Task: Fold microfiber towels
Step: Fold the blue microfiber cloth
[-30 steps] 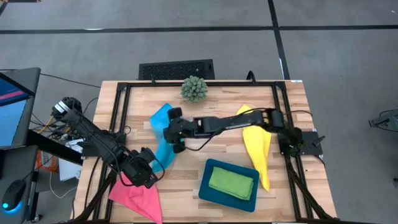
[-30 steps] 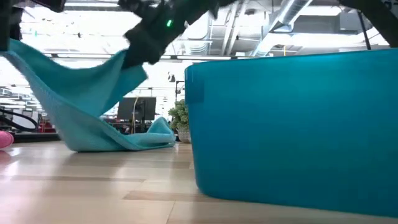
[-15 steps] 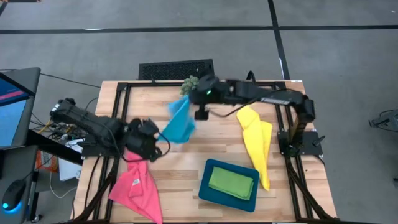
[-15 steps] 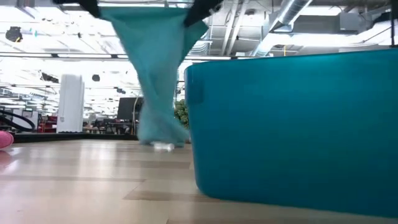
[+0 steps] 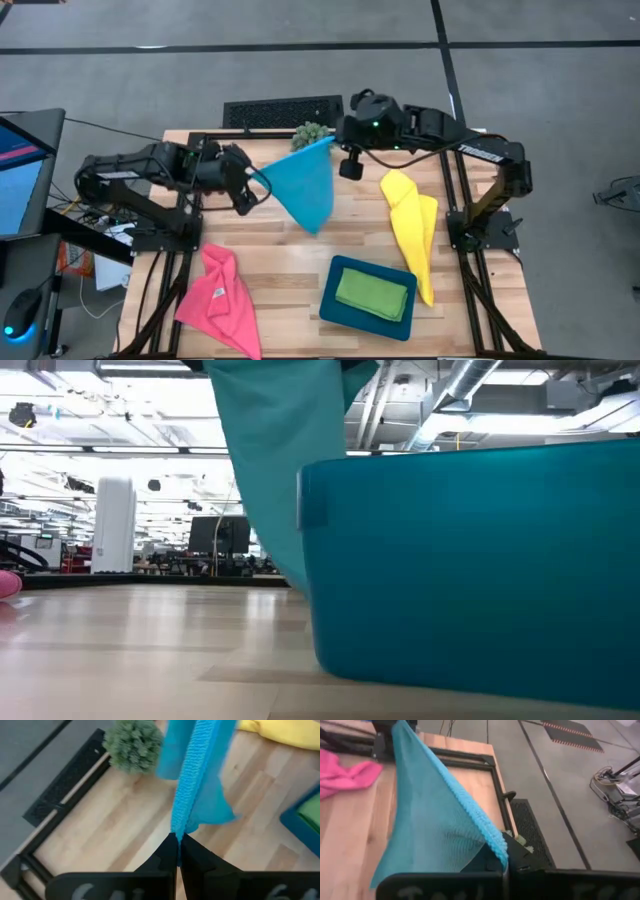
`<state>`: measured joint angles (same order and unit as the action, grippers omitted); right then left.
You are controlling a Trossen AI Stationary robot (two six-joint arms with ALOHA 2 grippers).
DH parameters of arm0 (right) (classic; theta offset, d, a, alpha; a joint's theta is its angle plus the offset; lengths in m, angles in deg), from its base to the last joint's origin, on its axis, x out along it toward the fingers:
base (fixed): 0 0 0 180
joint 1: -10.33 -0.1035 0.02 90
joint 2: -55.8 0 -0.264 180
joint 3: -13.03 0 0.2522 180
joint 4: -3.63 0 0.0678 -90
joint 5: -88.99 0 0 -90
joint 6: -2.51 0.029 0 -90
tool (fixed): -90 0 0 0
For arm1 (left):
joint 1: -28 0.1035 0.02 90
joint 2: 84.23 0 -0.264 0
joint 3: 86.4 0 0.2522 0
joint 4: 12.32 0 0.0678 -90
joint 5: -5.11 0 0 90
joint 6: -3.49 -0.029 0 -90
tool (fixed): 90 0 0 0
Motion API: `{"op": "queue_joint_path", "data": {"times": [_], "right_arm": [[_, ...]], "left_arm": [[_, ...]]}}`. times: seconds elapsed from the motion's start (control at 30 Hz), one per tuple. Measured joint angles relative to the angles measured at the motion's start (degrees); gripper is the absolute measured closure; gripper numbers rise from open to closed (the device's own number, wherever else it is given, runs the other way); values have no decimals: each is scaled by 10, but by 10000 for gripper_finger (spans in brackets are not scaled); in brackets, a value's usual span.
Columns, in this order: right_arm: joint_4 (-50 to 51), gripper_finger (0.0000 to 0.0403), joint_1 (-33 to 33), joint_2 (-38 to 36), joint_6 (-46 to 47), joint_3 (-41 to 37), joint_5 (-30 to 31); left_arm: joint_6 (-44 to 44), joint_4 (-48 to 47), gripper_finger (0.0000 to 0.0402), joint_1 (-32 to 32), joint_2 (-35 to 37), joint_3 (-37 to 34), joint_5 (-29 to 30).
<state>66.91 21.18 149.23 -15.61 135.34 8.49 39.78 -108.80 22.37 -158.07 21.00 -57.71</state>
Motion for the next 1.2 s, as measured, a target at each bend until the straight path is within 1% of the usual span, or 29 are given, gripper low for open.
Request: {"op": "queue_joint_path", "data": {"times": [0.17, 0.3, 0.4, 0.47, 0.57, 0.63, 0.7, 0.77, 0.87, 0.93, 1.0, 1.1, 1.2], "right_arm": [[1, 396, -2, -17, 9, 0, -1], [1, 397, 6, -13, 25, -1, -5], [-4, 393, 10, 4, 32, -1, -4], [18, 392, 16, 10, 32, -5, -5], [-2, 394, 21, 27, 32, 0, -6], [6, 394, 32, 35, 29, -4, -9], [-29, 393, 36, 50, 27, -2, -11], [-36, 392, 48, 54, 26, -4, -22], [-88, 392, 55, 71, 14, -1, -23], [-95, 393, 66, 74, 8, -5, -22], [-137, 393, 70, 77, -2, -3, -22], [-161, 391, 83, 76, -10, -3, -23], [-175, 391, 87, 76, -21, -3, -22]], "left_arm": [[-40, -20, 401, 45, 0, 23, 1], [-91, -22, 401, 84, 0, 38, 12], [-125, -26, 401, 119, 0, 46, 24], [-144, -27, 401, 143, 0, 52, 24], [-179, -28, 401, 179, 0, 59, 27], [-203, -20, 401, 203, 0, 62, 35], [-229, -19, 401, 228, 0, 62, 51], [-258, -4, 401, 252, 0, 62, 70], [-305, 8, 401, 289, 0, 62, 99], [-343, 32, 401, 311, 0, 62, 116], [-381, 50, 401, 333, -1, 62, 138], [-428, 89, 401, 358, -1, 62, 149], [-447, 113, 401, 369, -1, 62, 149]]}}
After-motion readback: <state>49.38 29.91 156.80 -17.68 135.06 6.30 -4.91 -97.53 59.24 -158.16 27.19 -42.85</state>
